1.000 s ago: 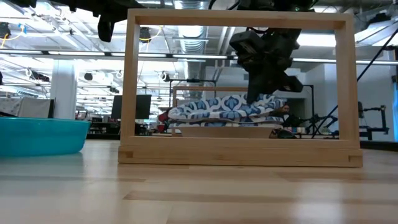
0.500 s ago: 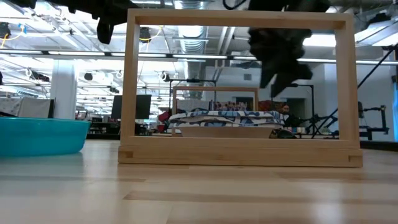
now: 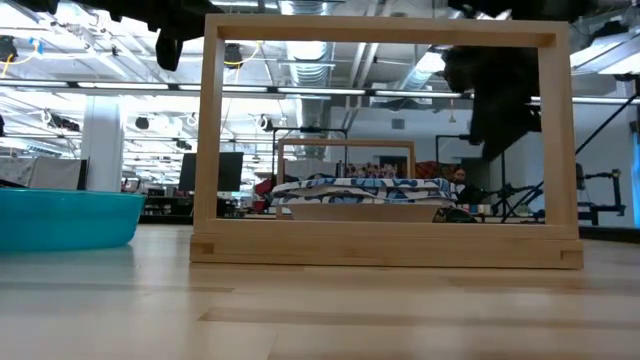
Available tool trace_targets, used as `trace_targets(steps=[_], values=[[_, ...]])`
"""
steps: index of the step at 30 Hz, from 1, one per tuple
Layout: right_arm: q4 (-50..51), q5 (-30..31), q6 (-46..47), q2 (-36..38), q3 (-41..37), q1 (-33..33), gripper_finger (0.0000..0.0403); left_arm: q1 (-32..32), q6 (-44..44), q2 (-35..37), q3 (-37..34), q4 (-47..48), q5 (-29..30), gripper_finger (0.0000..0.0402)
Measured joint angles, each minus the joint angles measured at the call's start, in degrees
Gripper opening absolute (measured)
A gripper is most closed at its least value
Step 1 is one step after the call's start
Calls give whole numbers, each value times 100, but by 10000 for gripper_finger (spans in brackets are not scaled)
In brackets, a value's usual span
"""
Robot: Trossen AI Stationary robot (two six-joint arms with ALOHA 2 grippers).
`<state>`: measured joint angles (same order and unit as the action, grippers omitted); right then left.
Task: Place and stack bowls onto a shelf
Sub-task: Stack the blue bowl on top of the violet bowl on the shelf
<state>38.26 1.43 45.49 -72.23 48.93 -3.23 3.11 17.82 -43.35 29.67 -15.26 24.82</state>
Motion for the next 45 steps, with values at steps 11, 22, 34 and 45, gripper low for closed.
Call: trace_targets(steps=[11, 22, 34, 45], values=[[-3083, 921, -287, 1431, -894, -239, 244, 2, -66, 0, 0, -20, -201, 0], [-4725, 1095, -2003, 1553, -896, -226, 244, 2, -66, 0, 0, -5, -310, 0], [-4757, 1083, -2047, 1480, -901, -226, 244, 3, -236, 0, 0, -5, -308, 0], [-4785, 1075, -2003, 1480, -901, -226, 244, 3, -240, 0, 0, 2, -306, 0]])
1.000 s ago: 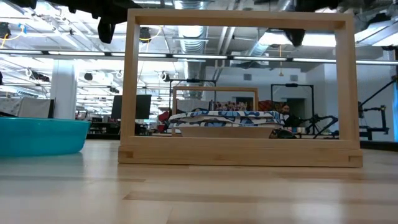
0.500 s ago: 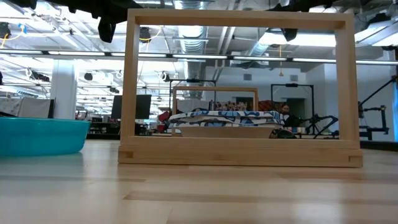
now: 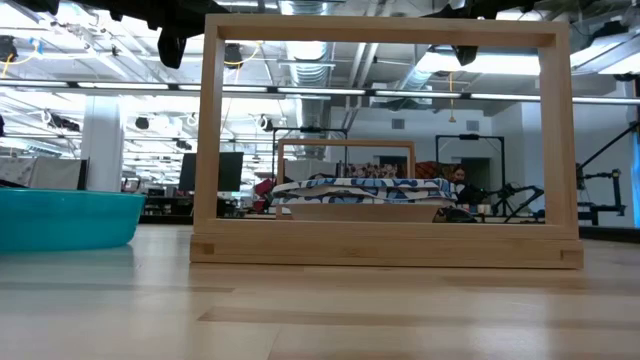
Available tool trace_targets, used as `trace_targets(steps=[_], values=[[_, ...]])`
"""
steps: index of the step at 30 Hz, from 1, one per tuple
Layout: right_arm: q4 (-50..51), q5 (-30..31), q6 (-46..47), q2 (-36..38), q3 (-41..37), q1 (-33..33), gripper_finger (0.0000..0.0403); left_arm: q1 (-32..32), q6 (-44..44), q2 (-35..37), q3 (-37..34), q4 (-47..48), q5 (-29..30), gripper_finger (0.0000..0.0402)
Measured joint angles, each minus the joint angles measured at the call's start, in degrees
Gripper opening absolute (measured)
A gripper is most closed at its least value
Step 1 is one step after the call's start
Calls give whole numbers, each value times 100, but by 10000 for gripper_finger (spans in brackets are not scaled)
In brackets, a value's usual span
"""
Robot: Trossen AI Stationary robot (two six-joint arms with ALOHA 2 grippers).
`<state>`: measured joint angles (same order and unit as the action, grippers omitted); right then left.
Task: Place and stack bowls onto a shelf
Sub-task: Stack the blue bowl on top of the violet bowl on the shelf
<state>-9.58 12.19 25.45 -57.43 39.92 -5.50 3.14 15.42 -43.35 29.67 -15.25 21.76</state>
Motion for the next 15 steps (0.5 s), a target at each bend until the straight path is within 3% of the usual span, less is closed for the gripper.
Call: trace_targets(steps=[11, 15], values=[[0, -4, 7, 0, 2, 0, 244, -1, -273, -1, 25, 40, 4, 2], [0, -4, 17, 0, 4, 0, 244, -1, -415, -57, 378, 646, -5, 31]])
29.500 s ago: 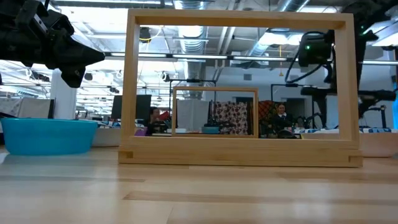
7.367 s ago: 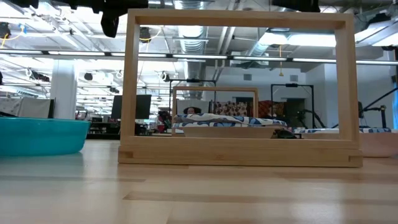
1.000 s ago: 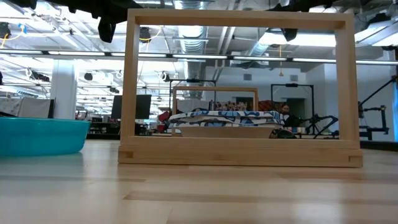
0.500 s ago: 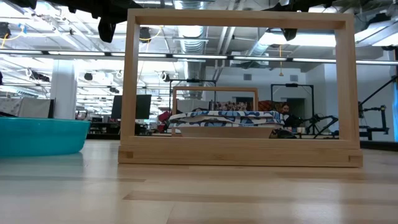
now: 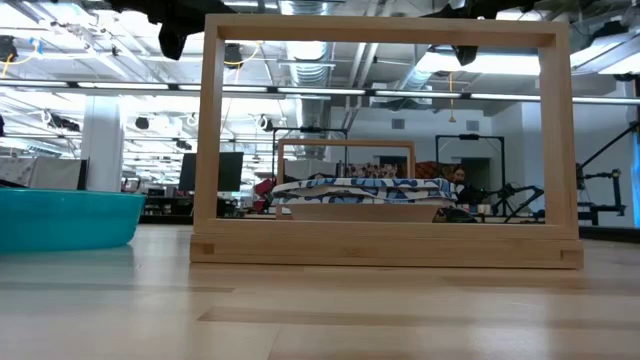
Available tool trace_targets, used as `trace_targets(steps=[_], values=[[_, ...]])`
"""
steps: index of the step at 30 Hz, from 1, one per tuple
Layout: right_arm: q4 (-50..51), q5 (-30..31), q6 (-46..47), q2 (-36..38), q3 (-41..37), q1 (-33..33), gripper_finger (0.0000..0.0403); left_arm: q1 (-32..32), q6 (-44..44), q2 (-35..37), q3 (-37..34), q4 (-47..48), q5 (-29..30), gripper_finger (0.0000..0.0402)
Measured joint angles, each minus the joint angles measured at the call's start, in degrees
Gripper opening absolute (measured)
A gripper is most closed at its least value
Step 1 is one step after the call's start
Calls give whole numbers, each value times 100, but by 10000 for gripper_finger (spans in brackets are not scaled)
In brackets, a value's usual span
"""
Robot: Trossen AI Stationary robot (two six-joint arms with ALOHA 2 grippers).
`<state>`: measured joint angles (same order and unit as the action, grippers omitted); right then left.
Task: Place and stack bowls onto a shelf
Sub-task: Stack the blue bowl on top of the violet bowl on the shelf
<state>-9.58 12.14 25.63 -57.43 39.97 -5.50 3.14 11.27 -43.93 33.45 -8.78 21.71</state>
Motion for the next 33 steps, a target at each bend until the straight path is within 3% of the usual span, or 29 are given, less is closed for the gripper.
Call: trace_targets(steps=[5, 9, 14, 21, 25, 33], values=[[-7, -2, -1, 0, 0, 0, 244, 0, 16, -127, 686, 2143, -277, 104], [-7, -2, -2, 0, 0, 0, 244, -1, 315, -280, 858, 3891, -855, 159], [-30, -2, -2, 0, 2, 0, 244, 1, 309, -750, 867, 5214, -1663, 190], [-35, -4, -1, 0, 2, 0, 244, -258, 293, -2073, 868, 5325, -1727, 193], [-22, -4, 213, 2, 2, 0, 244, -376, -200, -2774, 868, 5254, -2159, 193], [57, -7, 284, 2, 2, 0, 244, -367, -774, -3568, 868, 5135, -2474, 193]])
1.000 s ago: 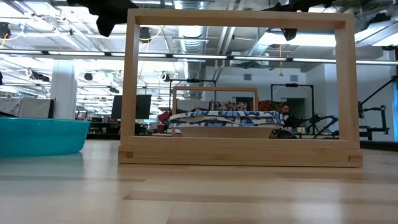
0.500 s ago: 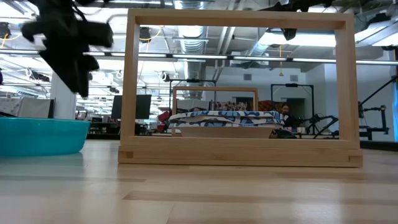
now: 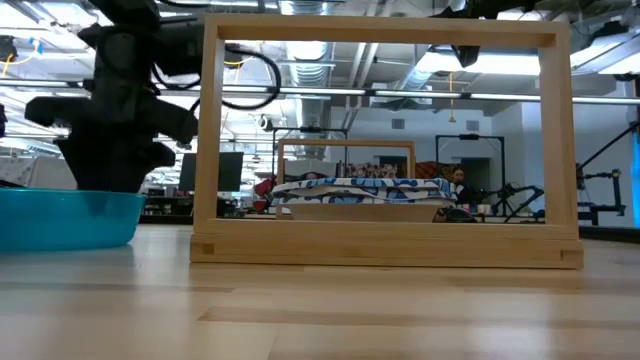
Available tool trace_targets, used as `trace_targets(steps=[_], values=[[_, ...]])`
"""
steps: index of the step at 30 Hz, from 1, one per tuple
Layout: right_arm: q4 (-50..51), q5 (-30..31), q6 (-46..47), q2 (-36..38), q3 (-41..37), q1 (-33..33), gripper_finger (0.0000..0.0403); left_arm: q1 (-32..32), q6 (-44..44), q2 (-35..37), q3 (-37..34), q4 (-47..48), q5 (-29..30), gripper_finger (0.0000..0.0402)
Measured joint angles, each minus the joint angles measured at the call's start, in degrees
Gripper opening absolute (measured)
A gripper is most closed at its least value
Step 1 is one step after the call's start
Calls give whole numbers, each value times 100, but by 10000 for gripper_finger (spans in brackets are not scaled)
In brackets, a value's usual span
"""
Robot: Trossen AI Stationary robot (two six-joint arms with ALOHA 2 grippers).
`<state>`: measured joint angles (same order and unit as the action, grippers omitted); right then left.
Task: Place and stack bowls onto a shelf
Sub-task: Stack the blue bowl on top of the violet bowl on the shelf
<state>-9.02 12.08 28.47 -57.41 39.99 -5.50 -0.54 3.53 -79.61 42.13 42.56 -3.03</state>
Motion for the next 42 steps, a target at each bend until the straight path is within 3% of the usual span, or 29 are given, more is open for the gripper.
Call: trace_targets(steps=[6, 14, 20, 26, 32, 42], values=[[2, 0, 2, 0, 0, 0, 244, 0, -55, -378, 0, -21, -124, 167], [22, 0, 2, 0, 0, 0, 244, -48, 324, -383, 184, 60, -229, 14], [22, 0, 4, 0, 0, 0, 244, -218, 200, -308, 966, 1038, -200, 2], [-2, 0, 8, 0, 0, 0, 244, -549, -92, -261, 2202, 1839, 254, 0], [-61, 0, 352, 1, 0, 0, 244, -1074, -124, -265, 3343, 1937, 827, 0], [-32, -15, 49, 332, 470, 0, 244, -1768, 211, -926, 4464, 1915, 828, 0]])
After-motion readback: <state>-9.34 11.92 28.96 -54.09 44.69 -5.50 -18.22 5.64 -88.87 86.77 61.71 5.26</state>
